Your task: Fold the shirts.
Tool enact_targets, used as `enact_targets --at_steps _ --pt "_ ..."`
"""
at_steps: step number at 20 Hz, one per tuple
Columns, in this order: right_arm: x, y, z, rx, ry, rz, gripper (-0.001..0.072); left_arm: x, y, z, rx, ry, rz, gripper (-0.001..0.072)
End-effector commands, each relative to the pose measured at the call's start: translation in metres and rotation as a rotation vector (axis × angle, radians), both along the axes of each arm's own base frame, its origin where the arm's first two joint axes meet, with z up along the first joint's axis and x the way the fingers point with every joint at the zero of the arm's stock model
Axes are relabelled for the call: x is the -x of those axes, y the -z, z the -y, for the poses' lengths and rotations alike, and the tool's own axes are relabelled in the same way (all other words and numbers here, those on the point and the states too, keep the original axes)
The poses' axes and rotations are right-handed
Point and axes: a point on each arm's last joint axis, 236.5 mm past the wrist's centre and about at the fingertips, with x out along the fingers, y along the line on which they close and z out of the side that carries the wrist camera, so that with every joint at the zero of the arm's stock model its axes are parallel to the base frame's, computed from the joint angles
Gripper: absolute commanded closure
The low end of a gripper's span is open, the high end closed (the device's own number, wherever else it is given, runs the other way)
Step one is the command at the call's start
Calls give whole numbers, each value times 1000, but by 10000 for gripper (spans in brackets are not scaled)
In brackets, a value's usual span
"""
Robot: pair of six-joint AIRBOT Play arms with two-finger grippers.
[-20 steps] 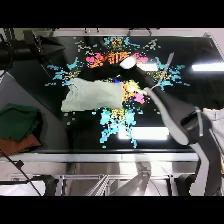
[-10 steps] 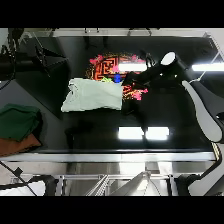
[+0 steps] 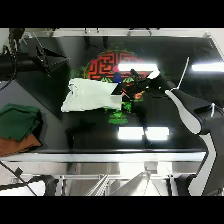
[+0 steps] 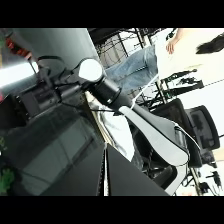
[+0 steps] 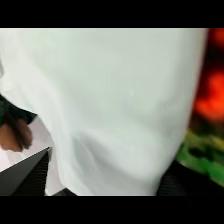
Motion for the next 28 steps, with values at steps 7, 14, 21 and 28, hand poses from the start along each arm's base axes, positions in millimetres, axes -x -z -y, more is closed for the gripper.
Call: enact_targets --at_steps 7,14,21,28 --pt "-45 -171 -7 -423 100 322 696 15 -1 3 3 66 1 702" --pt "-53 -305 315 198 678 523 696 24 -1 5 5 104 -5 702" --pt "80 -291 528 438 1001 277 695 24 0 5 4 105 -5 701" --pt "211 -222 584 713 1003 -211 696 30 0 19 4 139 -6 701"
